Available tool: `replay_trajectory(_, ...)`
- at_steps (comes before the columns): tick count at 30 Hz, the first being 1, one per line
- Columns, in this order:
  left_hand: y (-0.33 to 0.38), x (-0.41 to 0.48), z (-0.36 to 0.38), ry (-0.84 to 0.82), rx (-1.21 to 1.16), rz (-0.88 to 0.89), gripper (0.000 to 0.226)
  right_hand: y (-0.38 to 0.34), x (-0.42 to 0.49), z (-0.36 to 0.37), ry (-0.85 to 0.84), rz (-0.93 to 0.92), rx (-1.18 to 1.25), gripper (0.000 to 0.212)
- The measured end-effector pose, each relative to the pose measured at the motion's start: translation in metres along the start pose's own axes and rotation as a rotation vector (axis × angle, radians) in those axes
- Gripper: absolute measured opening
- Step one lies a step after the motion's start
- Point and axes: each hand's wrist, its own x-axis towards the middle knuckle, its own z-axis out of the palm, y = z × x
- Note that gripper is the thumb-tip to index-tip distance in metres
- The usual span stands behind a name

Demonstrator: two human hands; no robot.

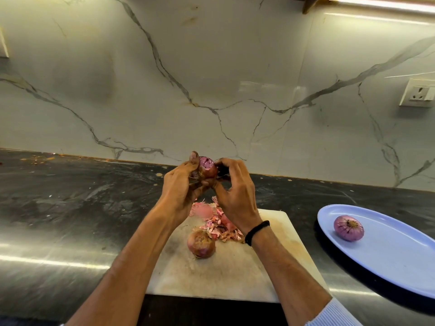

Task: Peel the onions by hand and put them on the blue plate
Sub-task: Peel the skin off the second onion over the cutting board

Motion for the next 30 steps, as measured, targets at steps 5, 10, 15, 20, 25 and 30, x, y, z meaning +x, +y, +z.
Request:
replay_trajectory(5, -0.0014, -0.0022, 0.0006, -0.007, 0.030, 0.016, 0.031, 0.0049, -0.0007, 0.0018, -0.019, -0.010, -0.053, 0.035)
replay_trajectory(10, -0.0033, -0.0010, 0.0002, 0.003, 0.050, 0.017, 0.027, 0.0078, -0.0007, 0.0031, -0.026, -0.033, -0.097, 0.044)
replay_trajectory(15, -0.0037, -0.0013, 0.0001, 0.009, 0.062, 0.023, 0.030, 0.0080, 0.0001, 0.0028, -0.052, -0.026, -0.104, 0.038)
replay_trajectory(20, -0.0054, 0.0004, 0.0007, 0.035, 0.067, 0.019, 0.025, 0.0079, 0.0019, -0.0008, -0.097, -0.020, -0.119, 0.027)
replay_trajectory(25, -0.0027, 0.0046, -0.0020, 0.071, 0.061, 0.025, 0.034, 0.0063, 0.0009, -0.0002, -0.058, -0.030, -0.124, 0.016)
replay_trajectory(30, -0.0028, 0.0051, -0.0028, 0.052, 0.067, 0.024, 0.047, 0.0032, 0.0025, -0.0027, -0.020, 0.020, -0.073, 0.019)
